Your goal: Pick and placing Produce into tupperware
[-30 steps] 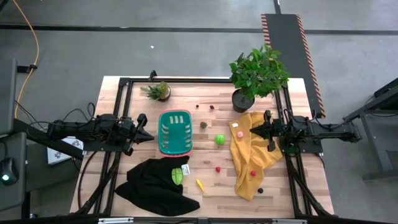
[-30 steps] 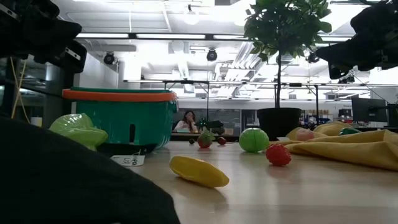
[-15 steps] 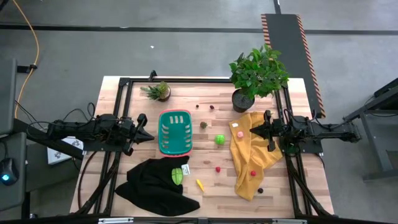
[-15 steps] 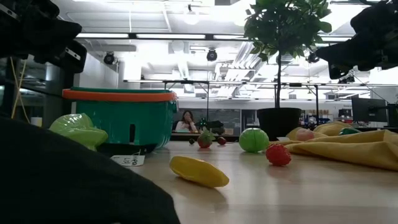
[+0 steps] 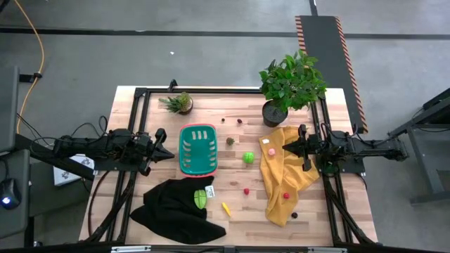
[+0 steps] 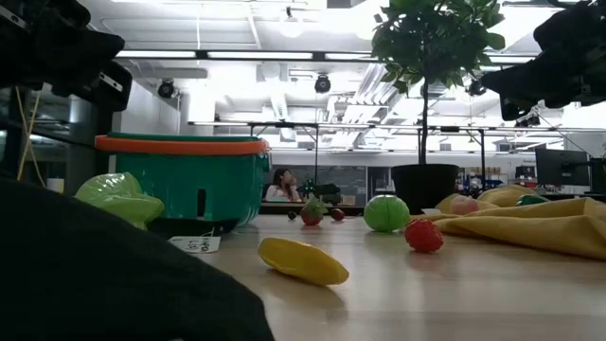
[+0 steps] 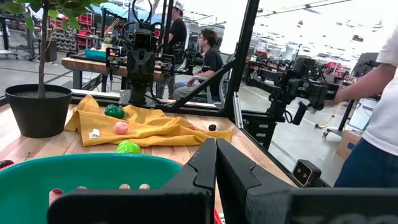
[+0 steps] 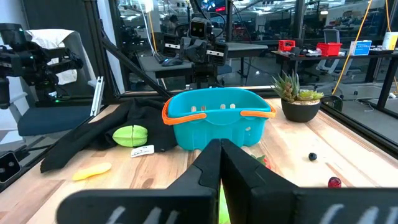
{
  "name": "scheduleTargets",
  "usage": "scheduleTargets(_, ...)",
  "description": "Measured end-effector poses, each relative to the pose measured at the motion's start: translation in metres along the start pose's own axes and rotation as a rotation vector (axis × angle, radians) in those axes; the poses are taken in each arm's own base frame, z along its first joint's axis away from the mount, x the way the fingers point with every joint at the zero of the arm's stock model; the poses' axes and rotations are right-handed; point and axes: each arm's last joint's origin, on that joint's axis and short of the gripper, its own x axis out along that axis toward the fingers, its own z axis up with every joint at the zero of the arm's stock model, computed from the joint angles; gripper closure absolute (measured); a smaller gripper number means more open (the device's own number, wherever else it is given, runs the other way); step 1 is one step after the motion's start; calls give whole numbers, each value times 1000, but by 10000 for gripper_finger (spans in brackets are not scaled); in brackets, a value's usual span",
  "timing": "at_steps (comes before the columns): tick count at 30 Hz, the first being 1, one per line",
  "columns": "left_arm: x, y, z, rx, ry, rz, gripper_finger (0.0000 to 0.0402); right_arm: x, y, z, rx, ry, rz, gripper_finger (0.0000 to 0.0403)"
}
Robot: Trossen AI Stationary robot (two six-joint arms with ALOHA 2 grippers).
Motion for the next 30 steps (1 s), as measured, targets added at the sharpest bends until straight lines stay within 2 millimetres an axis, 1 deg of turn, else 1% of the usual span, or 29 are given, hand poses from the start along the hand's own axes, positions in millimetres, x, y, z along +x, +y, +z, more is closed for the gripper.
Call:
scheduleTargets(4,0,0,0,0,0,0,401,0,0,0,-4,0,0,402)
scheduleTargets(8,0,0,0,0,0,0,401,0,0,0,-132,0,-1,402)
scheduleTargets(11,0,0,0,0,0,0,401,0,0,0,-182,0,0,402)
scheduleTargets(14,0,0,0,0,0,0,401,0,0,0,-175,0,-1,402)
scheduleTargets(16,0,0,0,0,0,0,401,0,0,0,-132,-1,0,402)
scheduleTargets(18,0,0,0,0,0,0,401,0,0,1,-48,-7,-1,402)
scheduleTargets(26,0,0,0,0,1,0,401,-1,0,11,683,-114,43,402)
scheduleTargets(30,0,0,0,0,1,1,401,-1,0,12,936,-119,63,402)
